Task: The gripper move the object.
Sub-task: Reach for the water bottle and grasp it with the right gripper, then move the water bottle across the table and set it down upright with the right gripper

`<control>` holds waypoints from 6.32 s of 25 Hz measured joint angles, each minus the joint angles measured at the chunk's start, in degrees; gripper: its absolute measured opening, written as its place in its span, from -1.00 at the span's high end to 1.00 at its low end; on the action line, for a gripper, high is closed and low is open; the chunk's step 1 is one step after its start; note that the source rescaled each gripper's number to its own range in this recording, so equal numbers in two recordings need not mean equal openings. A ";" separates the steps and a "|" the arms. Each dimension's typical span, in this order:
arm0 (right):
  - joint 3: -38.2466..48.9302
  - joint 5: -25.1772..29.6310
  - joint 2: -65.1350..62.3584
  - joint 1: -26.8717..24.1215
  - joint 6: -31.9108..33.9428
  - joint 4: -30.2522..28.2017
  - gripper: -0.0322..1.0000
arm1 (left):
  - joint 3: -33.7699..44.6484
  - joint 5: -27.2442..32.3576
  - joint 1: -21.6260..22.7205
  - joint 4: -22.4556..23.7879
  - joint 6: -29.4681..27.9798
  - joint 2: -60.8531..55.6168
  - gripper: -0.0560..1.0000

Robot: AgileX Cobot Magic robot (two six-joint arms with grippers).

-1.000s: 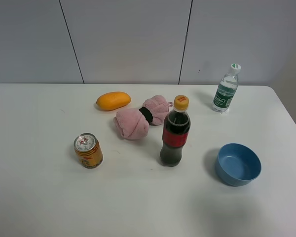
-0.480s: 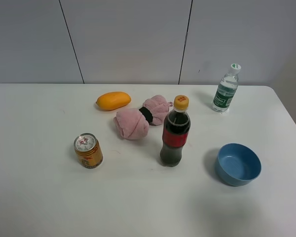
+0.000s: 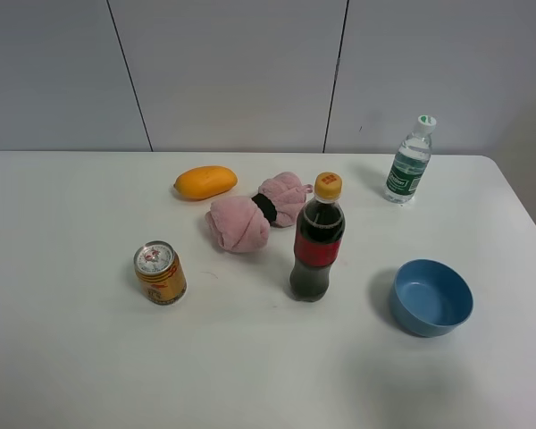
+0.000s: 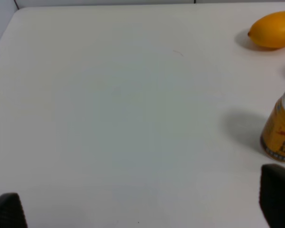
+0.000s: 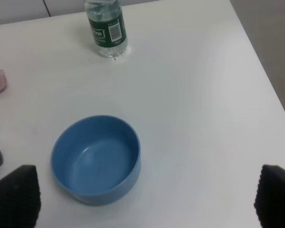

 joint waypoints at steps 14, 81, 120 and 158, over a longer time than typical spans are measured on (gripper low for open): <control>-1.86 -10.89 14.54 0.28 -4.52 2.63 -0.59 | 0.00 0.00 0.00 0.00 0.00 0.00 -1.00; 2.57 -130.19 111.14 0.28 -17.84 6.57 -0.57 | 0.00 0.00 0.00 0.00 0.00 0.00 -1.00; -22.07 -130.37 127.62 -1.31 -14.93 0.75 -0.57 | 0.00 0.00 0.00 0.00 0.00 0.00 -1.00; -25.46 -120.15 126.13 -1.31 -9.83 -6.50 0.94 | 0.00 0.00 0.00 0.00 0.00 0.00 -1.00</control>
